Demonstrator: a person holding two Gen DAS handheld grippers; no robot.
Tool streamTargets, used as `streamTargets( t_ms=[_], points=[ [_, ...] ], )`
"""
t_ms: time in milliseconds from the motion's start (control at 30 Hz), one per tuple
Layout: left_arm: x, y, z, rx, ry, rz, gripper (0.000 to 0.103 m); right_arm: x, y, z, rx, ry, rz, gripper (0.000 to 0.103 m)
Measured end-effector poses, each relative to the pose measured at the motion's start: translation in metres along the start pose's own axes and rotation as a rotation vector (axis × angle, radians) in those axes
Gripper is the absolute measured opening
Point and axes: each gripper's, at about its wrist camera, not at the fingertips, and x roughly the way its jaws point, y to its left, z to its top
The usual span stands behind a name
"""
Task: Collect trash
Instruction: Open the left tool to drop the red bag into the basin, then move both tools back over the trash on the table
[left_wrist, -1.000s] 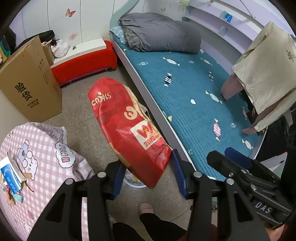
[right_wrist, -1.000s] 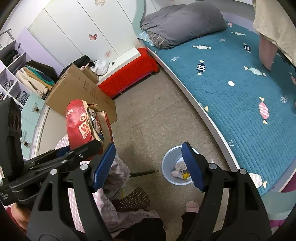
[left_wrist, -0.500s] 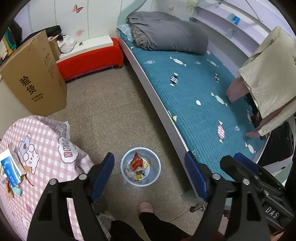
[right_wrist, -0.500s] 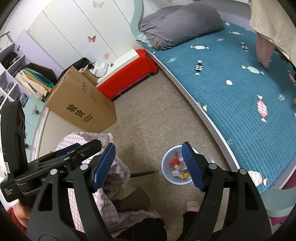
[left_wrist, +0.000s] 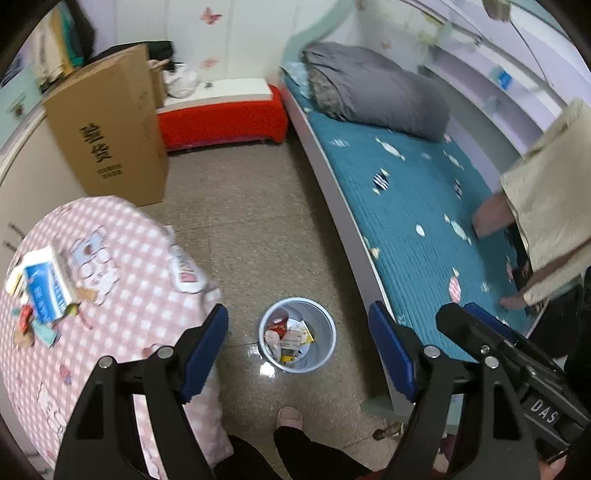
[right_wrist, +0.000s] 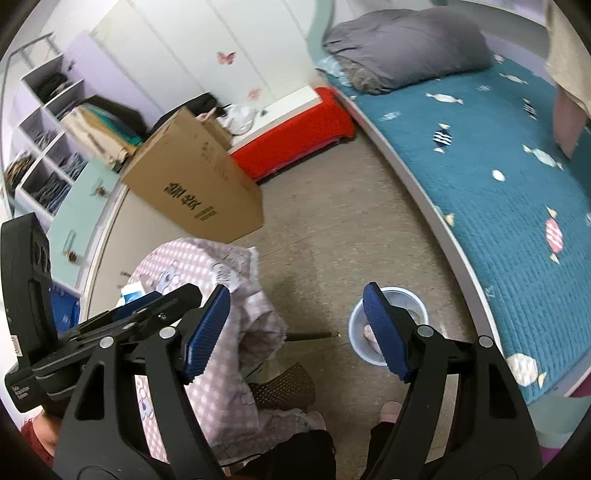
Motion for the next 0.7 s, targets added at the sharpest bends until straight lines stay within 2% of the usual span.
streamTargets(
  t_ms=[200, 333, 433, 700],
  points=[
    [-0.038, 0.054, -0.018, -0.144, -0.057, 0.06, 0.076, 0.015, 0.063, -0.003, -0.142, 0.029, 0.096, 0.076],
    [-0.059, 0.097, -0.032, -0.238, -0.081, 0.123, 0.077, 0.037, 0.109, -0.013, -0.222, 0.079, 0.163, 0.077],
    [-0.069, 0.136, -0.045, -0.306, -0.077, 0.169, 0.077, 0.059, 0.145, -0.027, -0.273, 0.133, 0.196, 0.077],
    [-0.087, 0.27, -0.075, -0.496, -0.044, 0.258, 0.076, 0.121, 0.236, -0.063, -0.354, 0.257, 0.238, 0.077]
  ],
)
